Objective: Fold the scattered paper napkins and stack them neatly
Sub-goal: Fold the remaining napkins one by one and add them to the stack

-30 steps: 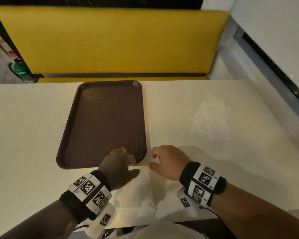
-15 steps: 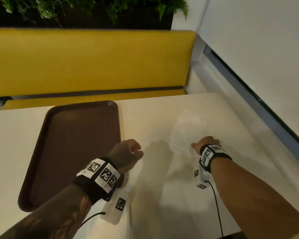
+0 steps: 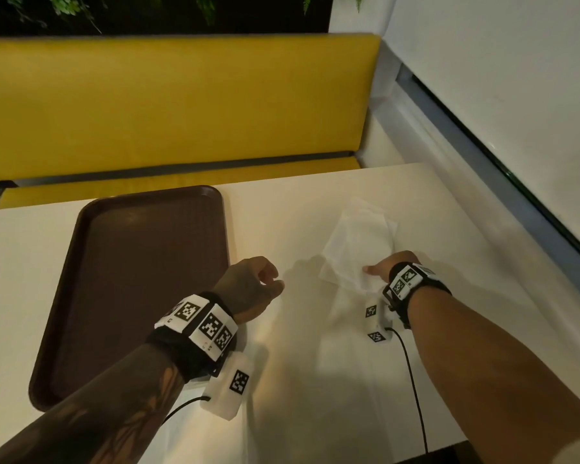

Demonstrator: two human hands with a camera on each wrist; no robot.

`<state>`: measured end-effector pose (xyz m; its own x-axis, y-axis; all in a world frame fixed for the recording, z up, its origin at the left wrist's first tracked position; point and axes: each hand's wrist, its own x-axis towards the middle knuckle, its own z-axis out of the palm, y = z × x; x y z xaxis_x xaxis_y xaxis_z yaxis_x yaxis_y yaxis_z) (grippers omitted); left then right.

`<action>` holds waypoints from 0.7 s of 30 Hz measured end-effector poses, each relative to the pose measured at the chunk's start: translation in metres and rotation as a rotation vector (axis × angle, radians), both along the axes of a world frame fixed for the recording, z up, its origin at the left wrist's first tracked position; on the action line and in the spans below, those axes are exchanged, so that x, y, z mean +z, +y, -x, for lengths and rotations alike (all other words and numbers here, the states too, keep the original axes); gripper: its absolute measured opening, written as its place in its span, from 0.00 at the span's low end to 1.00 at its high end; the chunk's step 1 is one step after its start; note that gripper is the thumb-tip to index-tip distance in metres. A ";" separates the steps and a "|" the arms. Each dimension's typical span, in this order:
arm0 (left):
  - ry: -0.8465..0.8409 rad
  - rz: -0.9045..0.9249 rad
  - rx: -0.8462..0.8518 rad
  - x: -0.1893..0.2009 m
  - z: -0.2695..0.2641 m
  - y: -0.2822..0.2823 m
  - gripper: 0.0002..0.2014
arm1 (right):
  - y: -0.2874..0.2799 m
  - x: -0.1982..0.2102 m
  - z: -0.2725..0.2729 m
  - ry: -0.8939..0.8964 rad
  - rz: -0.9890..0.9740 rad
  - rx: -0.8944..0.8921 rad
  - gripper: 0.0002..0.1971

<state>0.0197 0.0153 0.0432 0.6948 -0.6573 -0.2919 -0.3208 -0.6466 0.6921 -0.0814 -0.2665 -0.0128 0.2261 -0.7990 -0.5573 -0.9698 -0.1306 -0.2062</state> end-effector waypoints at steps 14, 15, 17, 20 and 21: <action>0.222 0.269 0.025 0.031 0.010 -0.013 0.18 | 0.127 0.093 0.002 -0.657 0.265 0.669 0.19; 0.344 0.331 0.049 0.036 0.011 -0.012 0.19 | 0.141 0.098 0.004 -0.664 0.321 0.782 0.20; 0.517 0.450 0.066 0.042 0.011 -0.008 0.20 | 0.163 0.102 0.007 -0.690 0.372 0.929 0.20; 0.607 0.574 0.193 0.043 0.009 0.000 0.16 | 0.176 0.099 0.006 -0.689 0.373 1.018 0.25; 0.615 0.597 0.249 0.042 0.007 0.003 0.13 | 0.177 0.100 0.006 -0.690 0.334 1.016 0.26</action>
